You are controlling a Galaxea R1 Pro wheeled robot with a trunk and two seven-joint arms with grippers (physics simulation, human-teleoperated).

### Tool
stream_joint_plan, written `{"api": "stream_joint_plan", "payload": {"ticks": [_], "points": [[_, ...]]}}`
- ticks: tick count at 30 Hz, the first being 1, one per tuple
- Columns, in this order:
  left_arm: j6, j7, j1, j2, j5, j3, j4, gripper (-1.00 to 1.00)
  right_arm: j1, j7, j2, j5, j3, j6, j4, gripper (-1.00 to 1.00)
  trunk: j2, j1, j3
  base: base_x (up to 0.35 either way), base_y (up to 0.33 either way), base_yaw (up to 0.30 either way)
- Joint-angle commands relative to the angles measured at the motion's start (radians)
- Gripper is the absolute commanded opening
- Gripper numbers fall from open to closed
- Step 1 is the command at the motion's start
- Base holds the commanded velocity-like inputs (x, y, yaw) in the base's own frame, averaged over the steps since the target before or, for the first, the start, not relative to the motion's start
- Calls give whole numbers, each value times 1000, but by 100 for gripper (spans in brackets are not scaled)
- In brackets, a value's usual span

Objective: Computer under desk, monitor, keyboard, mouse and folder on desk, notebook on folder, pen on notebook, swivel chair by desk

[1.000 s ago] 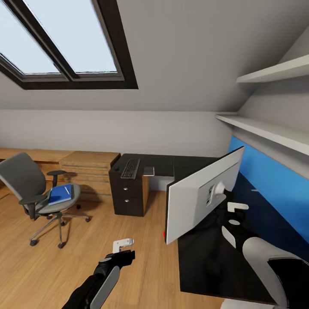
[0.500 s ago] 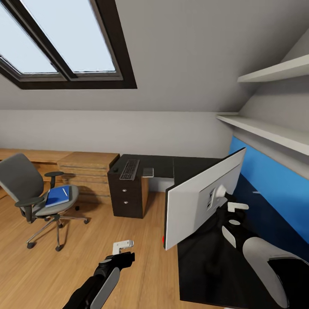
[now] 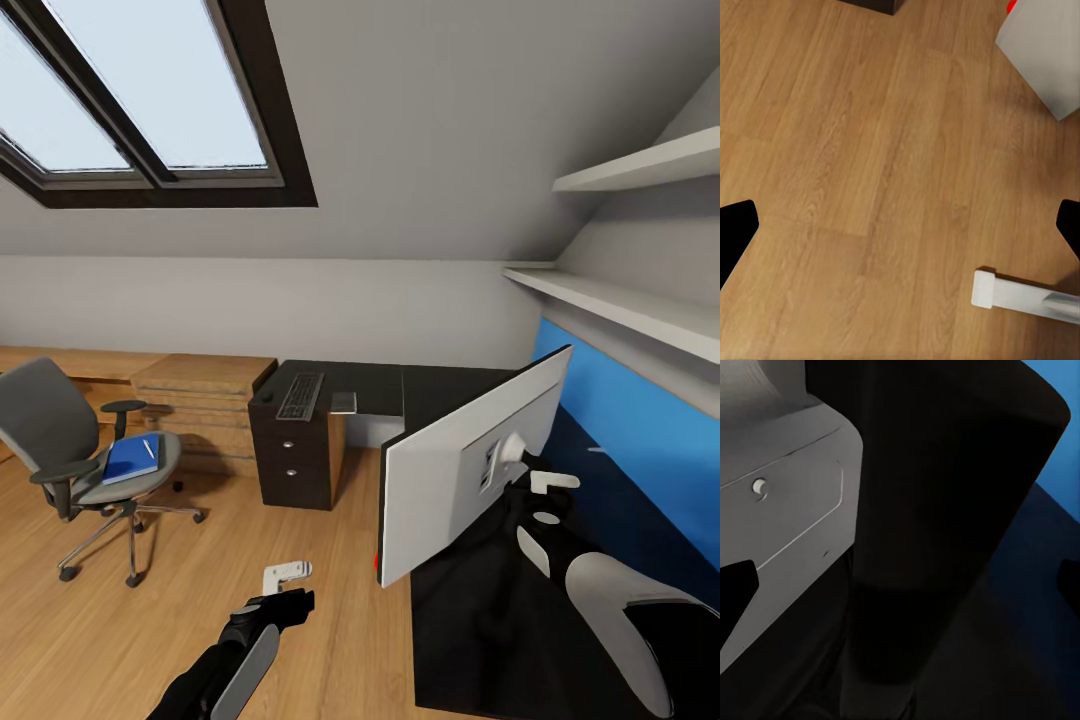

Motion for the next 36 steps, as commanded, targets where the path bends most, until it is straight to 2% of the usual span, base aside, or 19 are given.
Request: {"api": "stream_joint_plan", "payload": {"ticks": [1, 28, 29, 36], "points": [[1, 9, -1, 0, 10, -3, -1, 100, -1, -2, 0, -11, 9, -4, 1, 100, -1, 0, -2, 2, -2, 0], [1, 11, -1, -8, 10, -4, 20, 100, -1, -2, 0, -9, 9, -4, 1, 100, -1, 0, -2, 38, -14, 0], [1, 12, -1, -8, 10, -4, 20, 100, -1, -2, 0, -9, 9, -4, 1, -100, -1, 0, -2, 3, -2, 0], [1, 12, -1, -10, 10, -4, 20, 100, -1, -3, -1, -9, 9, -4, 1, -100, -1, 0, -2, 1, 0, 0]]}}
